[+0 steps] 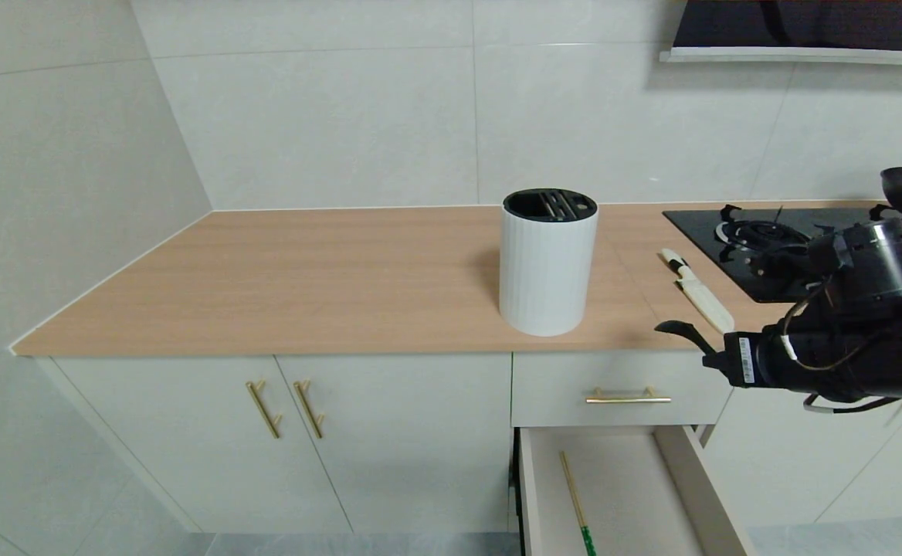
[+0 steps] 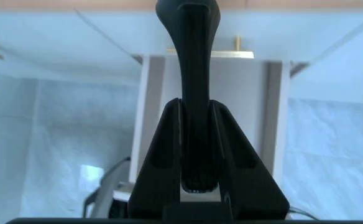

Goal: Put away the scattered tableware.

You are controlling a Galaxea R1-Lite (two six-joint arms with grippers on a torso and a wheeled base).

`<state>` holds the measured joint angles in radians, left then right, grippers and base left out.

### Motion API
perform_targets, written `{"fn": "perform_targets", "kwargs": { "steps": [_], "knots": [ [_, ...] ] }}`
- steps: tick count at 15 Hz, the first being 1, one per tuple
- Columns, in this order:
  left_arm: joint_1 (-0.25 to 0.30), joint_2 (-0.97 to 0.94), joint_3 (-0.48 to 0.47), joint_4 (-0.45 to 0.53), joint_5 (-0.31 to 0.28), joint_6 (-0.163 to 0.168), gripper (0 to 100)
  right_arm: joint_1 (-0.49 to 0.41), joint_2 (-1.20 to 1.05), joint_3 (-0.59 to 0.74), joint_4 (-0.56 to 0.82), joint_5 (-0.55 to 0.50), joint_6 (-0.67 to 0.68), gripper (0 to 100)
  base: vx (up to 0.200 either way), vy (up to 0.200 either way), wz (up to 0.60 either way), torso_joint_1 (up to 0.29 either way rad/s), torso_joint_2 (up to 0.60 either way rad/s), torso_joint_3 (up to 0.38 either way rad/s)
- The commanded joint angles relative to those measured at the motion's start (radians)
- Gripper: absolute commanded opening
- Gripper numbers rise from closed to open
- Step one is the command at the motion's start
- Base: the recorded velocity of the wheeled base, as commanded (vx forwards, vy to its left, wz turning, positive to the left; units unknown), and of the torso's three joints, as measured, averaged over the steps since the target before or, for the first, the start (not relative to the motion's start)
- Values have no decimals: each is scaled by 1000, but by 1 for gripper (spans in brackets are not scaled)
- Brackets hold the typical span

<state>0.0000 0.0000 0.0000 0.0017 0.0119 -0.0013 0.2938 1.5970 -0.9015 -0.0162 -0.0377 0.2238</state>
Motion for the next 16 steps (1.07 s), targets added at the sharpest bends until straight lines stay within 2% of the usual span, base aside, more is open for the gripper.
{"fn": "perform_targets", "kwargs": {
  "steps": [1,4,9,10,12,16],
  "knots": [
    [0,0,0,0,0,0,100,21,-48,92,-36,-11,-1,0,0,0,0,0,0,0],
    [0,0,0,0,0,0,100,24,-43,167,-73,-11,-6,0,0,0,0,0,0,0],
    [0,0,0,0,0,0,100,24,11,171,-80,-13,-6,0,0,0,0,0,0,0],
    [0,0,0,0,0,0,100,24,57,176,-131,-13,-3,0,0,0,0,0,0,0],
    [0,0,0,0,0,0,100,18,100,176,-146,-14,-1,0,0,0,0,0,0,0],
    [0,0,0,0,0,0,100,16,121,176,-146,-16,-1,0,0,0,0,-146,325,184]
  ]
}}
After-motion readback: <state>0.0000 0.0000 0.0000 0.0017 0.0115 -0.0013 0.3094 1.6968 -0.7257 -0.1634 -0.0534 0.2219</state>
